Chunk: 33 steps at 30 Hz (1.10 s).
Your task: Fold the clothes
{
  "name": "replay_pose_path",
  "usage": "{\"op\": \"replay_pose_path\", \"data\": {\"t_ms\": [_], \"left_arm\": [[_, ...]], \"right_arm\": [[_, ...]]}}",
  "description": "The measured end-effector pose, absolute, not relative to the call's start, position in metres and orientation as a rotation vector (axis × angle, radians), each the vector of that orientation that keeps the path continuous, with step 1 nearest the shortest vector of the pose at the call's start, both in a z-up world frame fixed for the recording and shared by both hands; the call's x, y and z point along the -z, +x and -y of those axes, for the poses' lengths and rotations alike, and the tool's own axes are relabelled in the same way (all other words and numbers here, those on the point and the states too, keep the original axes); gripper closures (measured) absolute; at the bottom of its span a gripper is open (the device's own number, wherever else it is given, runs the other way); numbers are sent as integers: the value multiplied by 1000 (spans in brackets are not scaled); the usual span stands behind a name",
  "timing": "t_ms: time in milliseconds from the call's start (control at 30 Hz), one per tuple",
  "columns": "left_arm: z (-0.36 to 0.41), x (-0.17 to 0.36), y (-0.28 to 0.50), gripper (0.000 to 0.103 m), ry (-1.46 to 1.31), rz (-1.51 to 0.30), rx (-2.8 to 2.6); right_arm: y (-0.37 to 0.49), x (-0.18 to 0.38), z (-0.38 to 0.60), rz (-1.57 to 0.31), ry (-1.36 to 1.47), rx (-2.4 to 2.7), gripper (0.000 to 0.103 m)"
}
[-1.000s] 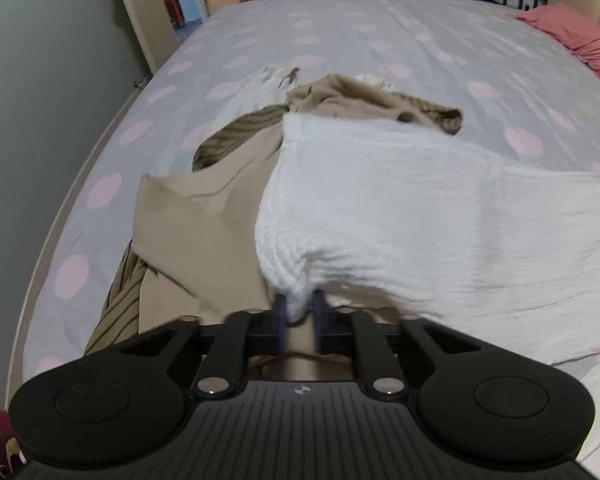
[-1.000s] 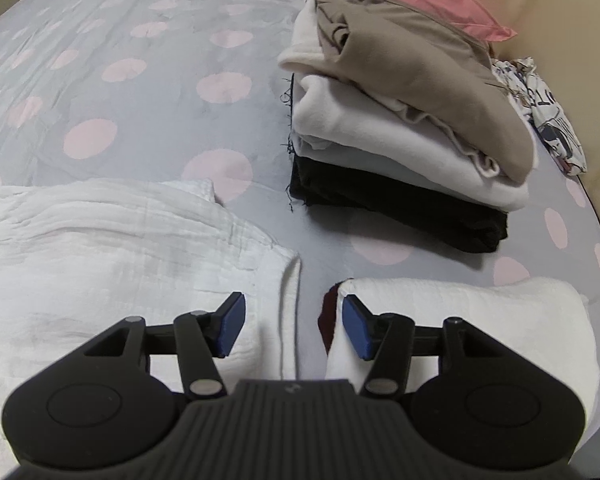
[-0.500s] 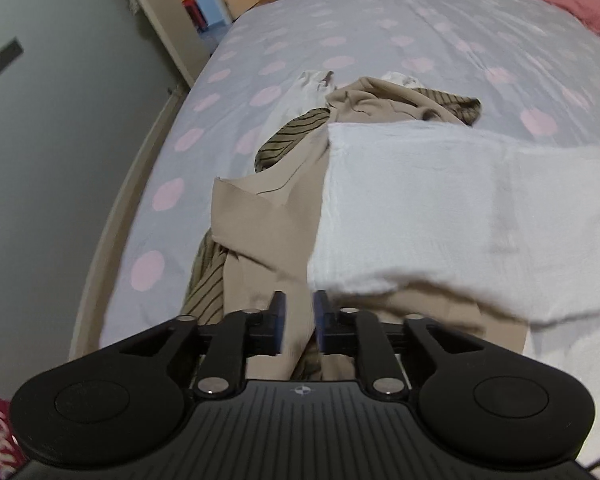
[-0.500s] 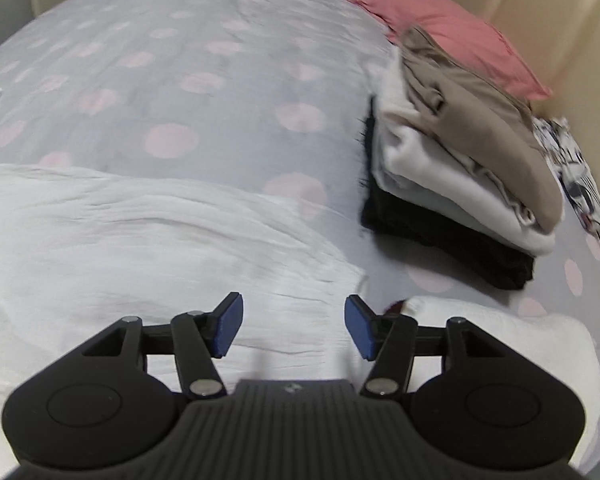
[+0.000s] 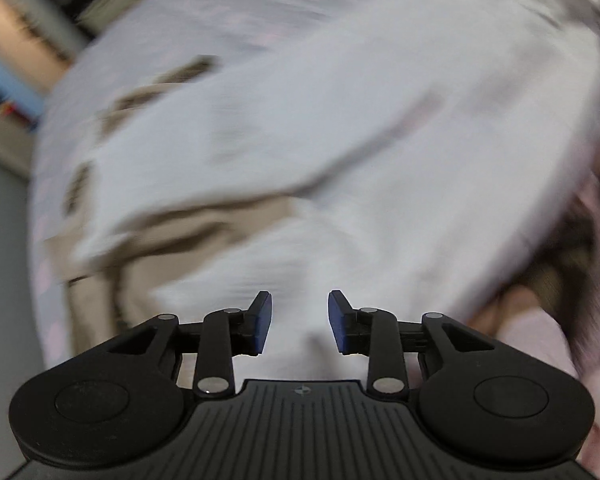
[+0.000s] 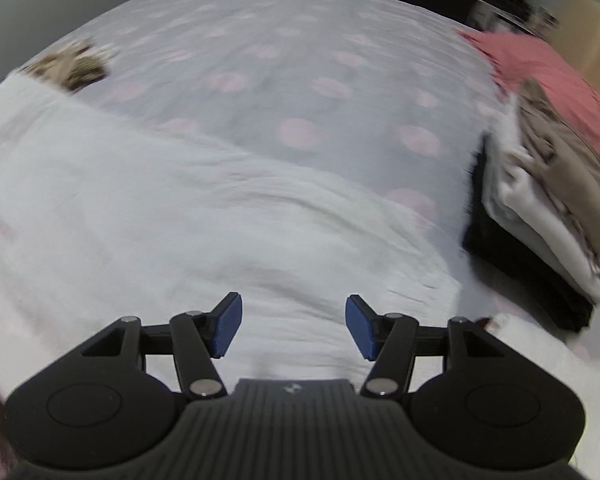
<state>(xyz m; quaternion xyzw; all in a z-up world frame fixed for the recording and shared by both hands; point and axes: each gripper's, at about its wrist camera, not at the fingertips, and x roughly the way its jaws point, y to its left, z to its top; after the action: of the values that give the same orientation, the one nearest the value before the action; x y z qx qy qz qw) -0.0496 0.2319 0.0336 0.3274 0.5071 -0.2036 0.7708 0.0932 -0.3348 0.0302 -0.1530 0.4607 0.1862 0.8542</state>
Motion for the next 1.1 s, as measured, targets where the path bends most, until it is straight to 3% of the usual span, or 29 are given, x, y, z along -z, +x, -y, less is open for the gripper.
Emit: {"op": "replay_pose_path", "data": {"t_ms": [200, 533, 667, 700, 733, 800, 867, 1100], "left_arm": [[-205, 4, -70, 73, 877, -1154, 562], [-198, 38, -74, 73, 1000, -1215, 596], [-198, 45, -75, 82, 1027, -1228, 591], [-198, 46, -74, 84, 1028, -1230, 588], [-198, 45, -74, 86, 1023, -1230, 584], [-200, 43, -74, 89, 1015, -1229, 576], [-201, 42, -74, 92, 1013, -1227, 571], [-201, 50, -78, 92, 1067, -1225, 568]], "right_arm": [[54, -22, 327, -1018, -454, -574, 42], [22, 37, 309, -1116, -834, -807, 41], [20, 58, 301, -1148, -915, -870, 42], [19, 61, 299, -1150, -925, -887, 44], [18, 63, 297, -1159, -933, -898, 56], [15, 63, 295, -1175, -948, -917, 70], [8, 53, 298, -1183, -955, -950, 77], [-17, 19, 321, -1192, -922, -998, 81]]}}
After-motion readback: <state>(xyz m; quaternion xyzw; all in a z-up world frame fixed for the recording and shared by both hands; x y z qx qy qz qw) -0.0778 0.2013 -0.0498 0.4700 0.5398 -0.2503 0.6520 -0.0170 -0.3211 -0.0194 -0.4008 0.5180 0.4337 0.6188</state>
